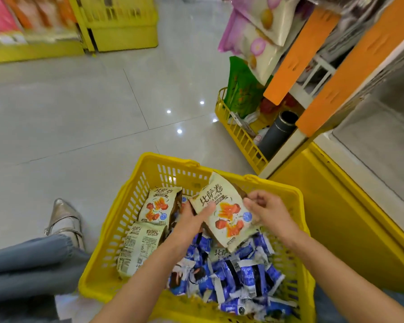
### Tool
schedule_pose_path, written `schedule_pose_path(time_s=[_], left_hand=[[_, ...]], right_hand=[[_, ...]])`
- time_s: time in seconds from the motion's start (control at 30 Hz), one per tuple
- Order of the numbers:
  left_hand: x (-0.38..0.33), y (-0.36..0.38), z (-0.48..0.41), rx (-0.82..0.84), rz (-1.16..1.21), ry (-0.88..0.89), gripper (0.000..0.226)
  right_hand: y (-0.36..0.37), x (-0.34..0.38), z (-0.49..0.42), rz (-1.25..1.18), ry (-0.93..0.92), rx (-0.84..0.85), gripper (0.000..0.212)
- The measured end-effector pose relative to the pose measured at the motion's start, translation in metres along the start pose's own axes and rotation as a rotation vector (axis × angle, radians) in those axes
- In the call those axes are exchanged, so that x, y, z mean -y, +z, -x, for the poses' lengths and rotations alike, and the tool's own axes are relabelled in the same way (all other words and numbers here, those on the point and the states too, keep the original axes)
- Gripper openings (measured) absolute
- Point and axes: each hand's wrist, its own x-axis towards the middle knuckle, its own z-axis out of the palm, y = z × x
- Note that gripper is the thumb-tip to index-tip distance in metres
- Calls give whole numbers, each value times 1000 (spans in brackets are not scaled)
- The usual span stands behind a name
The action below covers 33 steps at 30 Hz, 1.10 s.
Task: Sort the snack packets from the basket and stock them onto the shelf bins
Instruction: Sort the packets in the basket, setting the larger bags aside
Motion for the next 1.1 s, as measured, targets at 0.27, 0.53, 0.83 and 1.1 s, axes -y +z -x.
schedule_pose_path(time_s=[0.27, 0.53, 0.83, 1.1], left_hand=[[-19, -54, 32, 84, -227, 201, 40], [-6, -150, 30, -632, -915, 413, 37], [28, -162, 28, -530, -848, 258, 17], [26, -163, 27, -519, -860, 298, 20]], right_hand=[[55, 20, 26, -131, 249, 339, 49], [114, 36, -15, -106, 267, 117, 22], [171, 36, -62, 58, 331, 172, 34], [151, 17, -31, 321, 33, 169, 44]])
